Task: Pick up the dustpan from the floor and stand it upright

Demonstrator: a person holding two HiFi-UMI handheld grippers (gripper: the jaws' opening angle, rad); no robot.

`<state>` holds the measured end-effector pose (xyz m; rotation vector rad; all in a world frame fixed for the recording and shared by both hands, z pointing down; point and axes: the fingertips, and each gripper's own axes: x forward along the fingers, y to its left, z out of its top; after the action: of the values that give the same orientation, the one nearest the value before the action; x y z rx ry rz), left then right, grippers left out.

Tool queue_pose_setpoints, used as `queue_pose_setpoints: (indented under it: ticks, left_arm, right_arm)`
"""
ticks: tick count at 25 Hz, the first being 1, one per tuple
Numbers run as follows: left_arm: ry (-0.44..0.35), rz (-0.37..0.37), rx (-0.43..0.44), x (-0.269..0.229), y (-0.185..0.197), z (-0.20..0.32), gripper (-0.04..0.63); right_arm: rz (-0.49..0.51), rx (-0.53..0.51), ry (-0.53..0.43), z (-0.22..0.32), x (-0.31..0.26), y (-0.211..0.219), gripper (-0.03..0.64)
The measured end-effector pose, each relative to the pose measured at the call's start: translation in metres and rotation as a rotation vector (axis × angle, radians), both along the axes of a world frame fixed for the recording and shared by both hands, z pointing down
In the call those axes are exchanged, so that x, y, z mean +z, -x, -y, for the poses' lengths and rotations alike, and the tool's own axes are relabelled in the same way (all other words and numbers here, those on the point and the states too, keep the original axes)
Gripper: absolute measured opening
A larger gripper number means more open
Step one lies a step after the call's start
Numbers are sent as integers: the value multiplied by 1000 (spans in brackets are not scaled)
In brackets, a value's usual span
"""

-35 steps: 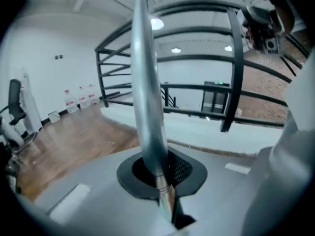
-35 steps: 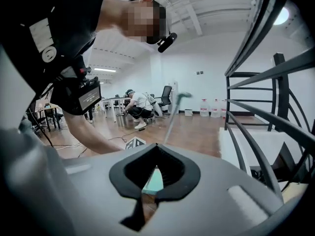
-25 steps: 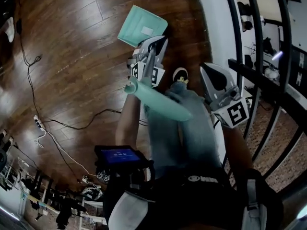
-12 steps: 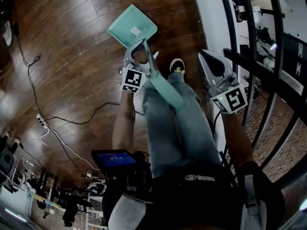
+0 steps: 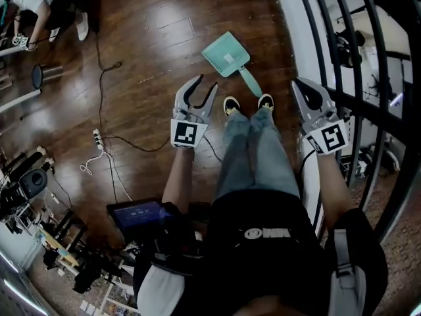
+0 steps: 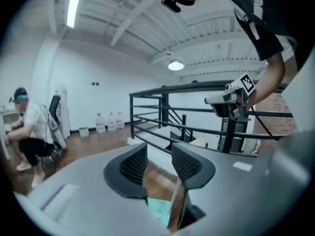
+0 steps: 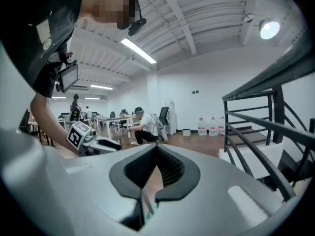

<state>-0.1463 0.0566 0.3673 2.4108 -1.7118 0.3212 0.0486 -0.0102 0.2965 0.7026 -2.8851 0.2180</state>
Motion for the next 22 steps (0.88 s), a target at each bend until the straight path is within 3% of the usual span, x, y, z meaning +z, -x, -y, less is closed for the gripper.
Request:
queue_pose_setpoints:
  ticks: [2,3,9,15,22]
  left_arm:
    - [-89,31,-19,-78,-5,-15,37]
    - [-119,39,-31,-110,-10,-24,15]
    - [-200,98,-39,-213,-73,-76,15]
    - [-252,90,-78,-254,-148,-145,15]
    - [-230,27,-117,-264,-149,-181,15]
  right_arm:
    - [63,-14,-30,-16,-44,10,3]
    - [97,-25,-44,-26,-64,15,3]
    - [234,-137,-128,-87,-147,10,3]
    - [331,-193,-129,-149,-183,-33,3]
    - [346,-254,-135,-196,-204,-11,3]
